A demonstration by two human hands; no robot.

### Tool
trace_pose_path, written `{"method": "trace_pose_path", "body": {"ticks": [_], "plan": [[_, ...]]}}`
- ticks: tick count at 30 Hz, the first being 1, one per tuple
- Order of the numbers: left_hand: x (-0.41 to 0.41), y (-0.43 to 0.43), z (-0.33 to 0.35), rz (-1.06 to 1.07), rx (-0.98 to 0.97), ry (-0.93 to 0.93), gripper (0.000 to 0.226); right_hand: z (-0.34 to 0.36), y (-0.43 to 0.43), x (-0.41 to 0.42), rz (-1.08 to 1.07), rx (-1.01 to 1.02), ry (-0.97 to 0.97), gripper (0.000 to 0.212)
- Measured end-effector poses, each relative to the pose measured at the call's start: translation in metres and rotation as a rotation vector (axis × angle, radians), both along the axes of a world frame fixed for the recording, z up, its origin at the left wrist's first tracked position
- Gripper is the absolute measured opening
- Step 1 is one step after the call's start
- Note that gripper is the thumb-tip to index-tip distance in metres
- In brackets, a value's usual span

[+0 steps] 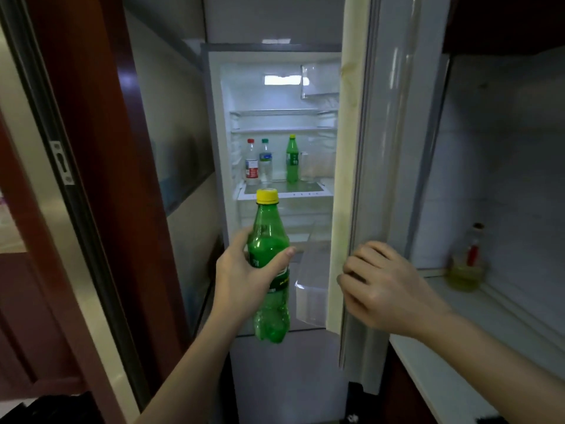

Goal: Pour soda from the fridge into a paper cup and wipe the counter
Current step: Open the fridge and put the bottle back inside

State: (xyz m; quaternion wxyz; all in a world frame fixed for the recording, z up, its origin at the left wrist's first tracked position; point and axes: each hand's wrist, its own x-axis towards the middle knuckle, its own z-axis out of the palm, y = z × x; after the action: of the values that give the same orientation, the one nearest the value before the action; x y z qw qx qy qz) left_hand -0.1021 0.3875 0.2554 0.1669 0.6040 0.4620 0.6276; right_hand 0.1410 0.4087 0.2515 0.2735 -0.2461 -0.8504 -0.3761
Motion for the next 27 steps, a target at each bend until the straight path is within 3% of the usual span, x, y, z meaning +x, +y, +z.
{"method": "trace_pose_path", "body": {"ticks": [4, 9, 14, 17, 19, 22, 27], "plan": [[0.015, 0.010, 0.010, -0.085, -0.018, -0.011, 0.043, -0.017, -0.009, -0.006, -0.130, -0.291, 0.086, 0.017], [0.018, 0.043, 0.017, -0.201, -0.052, -0.059, 0.041, -0.033, 0.001, -0.019, -0.178, -0.778, 0.370, 0.047], [0.016, 0.088, 0.022, -0.245, -0.068, -0.105, 0.052, -0.040, 0.034, -0.035, -0.156, -0.949, 0.568, 0.065], [0.015, 0.119, 0.025, -0.261, -0.085, -0.140, 0.045, -0.044, 0.061, -0.047, -0.168, -1.017, 0.699, 0.075], [0.014, 0.140, 0.026, -0.268, -0.084, -0.153, 0.045, -0.046, 0.080, -0.056, -0.167, -1.028, 0.790, 0.066], [0.008, 0.170, 0.025, -0.278, -0.078, -0.152, 0.053, -0.048, 0.108, -0.071, -0.156, -1.012, 0.886, 0.036], [-0.002, 0.211, 0.032, -0.295, -0.058, -0.127, 0.050, -0.051, 0.158, -0.089, -0.119, -1.019, 0.965, 0.035]]}}
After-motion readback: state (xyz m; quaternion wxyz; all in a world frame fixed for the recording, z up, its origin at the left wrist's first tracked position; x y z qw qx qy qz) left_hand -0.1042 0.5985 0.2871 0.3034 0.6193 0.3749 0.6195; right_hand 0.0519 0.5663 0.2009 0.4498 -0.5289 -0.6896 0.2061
